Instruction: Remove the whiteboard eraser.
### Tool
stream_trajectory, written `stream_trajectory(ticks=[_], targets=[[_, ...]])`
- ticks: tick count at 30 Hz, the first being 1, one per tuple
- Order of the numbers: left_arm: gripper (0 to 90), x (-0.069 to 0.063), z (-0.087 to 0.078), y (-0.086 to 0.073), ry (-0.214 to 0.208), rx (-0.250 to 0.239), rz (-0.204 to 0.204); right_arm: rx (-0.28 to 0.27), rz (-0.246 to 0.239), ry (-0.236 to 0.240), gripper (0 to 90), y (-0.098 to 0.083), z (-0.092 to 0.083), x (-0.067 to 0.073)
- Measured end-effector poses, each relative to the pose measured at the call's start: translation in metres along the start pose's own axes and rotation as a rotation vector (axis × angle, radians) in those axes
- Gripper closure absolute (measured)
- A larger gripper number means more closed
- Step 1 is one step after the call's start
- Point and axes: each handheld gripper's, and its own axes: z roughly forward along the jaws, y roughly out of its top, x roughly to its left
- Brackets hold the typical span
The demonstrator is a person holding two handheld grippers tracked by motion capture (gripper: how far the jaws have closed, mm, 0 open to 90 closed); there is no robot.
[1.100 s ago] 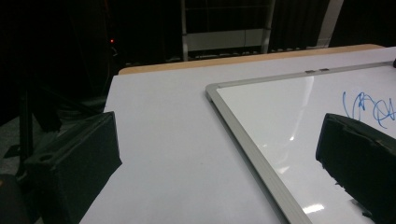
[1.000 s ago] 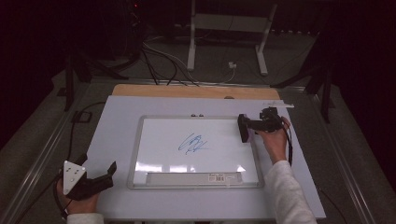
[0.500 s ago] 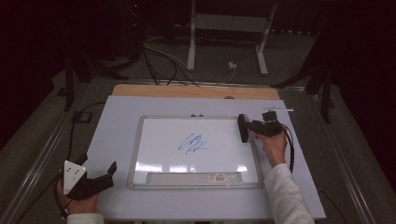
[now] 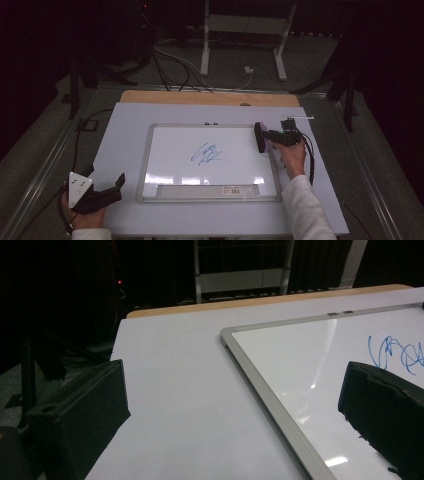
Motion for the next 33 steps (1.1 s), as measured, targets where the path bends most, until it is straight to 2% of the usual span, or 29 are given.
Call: stream_trajectory(ticks=[4, 8, 15, 20, 33], targets=[[0.5, 0.000, 0.000, 0.000, 0.000, 0.002, 0.000, 0.015, 0.021, 0.036, 49.8, -0.001, 0.003, 0.000], [0.5, 0.001, -0.001, 0.000, 0.002, -0.003, -0.001, 0.033, 0.013, 0.046, 45.6, 0.000, 0.010, 0.007], [0.5, 0.001, 0.000, 0.000, 0.000, 0.000, -0.003, 0.052, 0.042, 0.068, 40.3, -0.003, 0.017, 0.008], [0.5, 0.001, -0.001, 0.000, 0.001, 0.000, -0.001, 0.071, 0.043, 0.075, 37.6, -0.003, 0.019, 0.008], [0.5, 0.002, 0.000, -0.001, 0.002, 0.000, -0.004, 0.091, 0.023, 0.071, 39.8, -0.004, 0.024, 0.012]])
